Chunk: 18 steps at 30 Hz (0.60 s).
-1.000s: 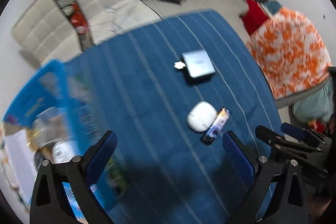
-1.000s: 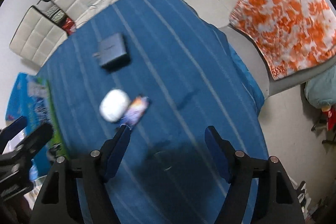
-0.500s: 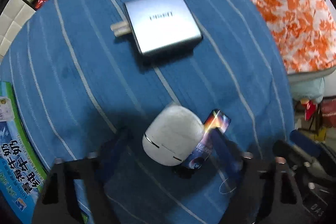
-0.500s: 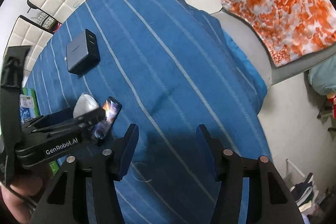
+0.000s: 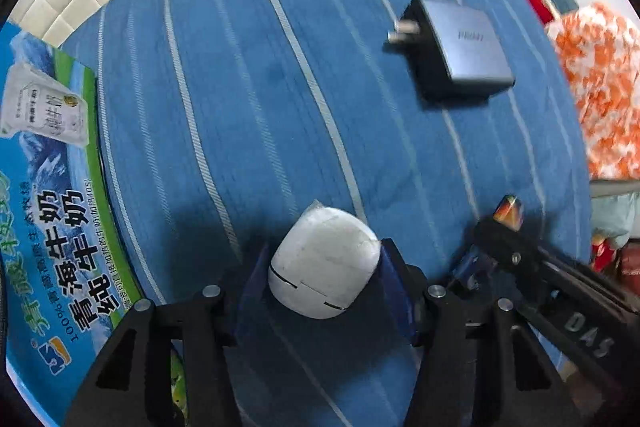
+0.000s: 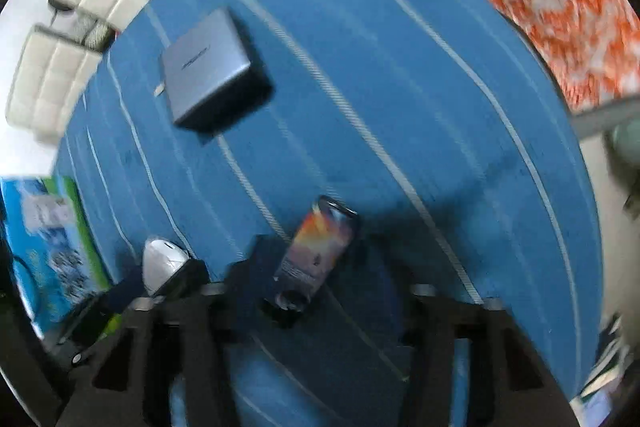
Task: Organize rigid objects
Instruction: 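Grasp the white earbud case with the left tool while the right tool grasps the printed bottle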
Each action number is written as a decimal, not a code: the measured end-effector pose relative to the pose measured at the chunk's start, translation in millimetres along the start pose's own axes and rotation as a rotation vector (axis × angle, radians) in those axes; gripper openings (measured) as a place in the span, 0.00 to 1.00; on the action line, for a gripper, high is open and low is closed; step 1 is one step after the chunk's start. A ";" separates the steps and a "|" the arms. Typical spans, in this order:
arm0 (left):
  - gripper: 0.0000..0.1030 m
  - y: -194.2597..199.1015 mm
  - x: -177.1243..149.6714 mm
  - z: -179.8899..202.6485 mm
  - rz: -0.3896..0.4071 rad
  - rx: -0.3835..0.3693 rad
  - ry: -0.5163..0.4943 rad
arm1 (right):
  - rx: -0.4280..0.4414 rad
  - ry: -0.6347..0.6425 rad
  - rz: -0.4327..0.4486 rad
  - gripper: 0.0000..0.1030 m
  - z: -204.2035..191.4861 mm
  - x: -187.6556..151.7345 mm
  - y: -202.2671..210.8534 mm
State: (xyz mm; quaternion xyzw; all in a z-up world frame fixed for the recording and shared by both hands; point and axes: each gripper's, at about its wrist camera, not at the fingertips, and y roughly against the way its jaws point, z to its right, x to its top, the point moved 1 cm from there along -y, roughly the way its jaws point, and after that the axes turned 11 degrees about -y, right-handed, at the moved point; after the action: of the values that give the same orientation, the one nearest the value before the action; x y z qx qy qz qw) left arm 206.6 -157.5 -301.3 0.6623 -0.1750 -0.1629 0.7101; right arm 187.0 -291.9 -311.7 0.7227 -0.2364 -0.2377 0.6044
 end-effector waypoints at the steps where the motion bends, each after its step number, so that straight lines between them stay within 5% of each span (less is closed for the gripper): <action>1: 0.51 -2.8 1.0 8.3 0.000 0.022 -0.023 | -0.049 0.033 0.001 0.34 -5.8 -1.2 0.7; 7: 0.50 -3.8 -0.9 16.9 0.020 0.025 -0.015 | -0.209 0.271 0.008 0.26 -15.0 -17.3 6.1; 18: 0.49 28.3 -18.7 11.4 0.068 0.004 -0.001 | -0.177 0.283 0.050 0.25 -16.5 -42.6 38.8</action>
State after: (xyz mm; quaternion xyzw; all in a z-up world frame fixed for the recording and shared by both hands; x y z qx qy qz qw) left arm 184.7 -156.9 -272.9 0.6574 -0.1979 -0.1388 0.7137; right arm 162.3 -258.7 -268.5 0.6869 -0.1452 -0.1384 0.6985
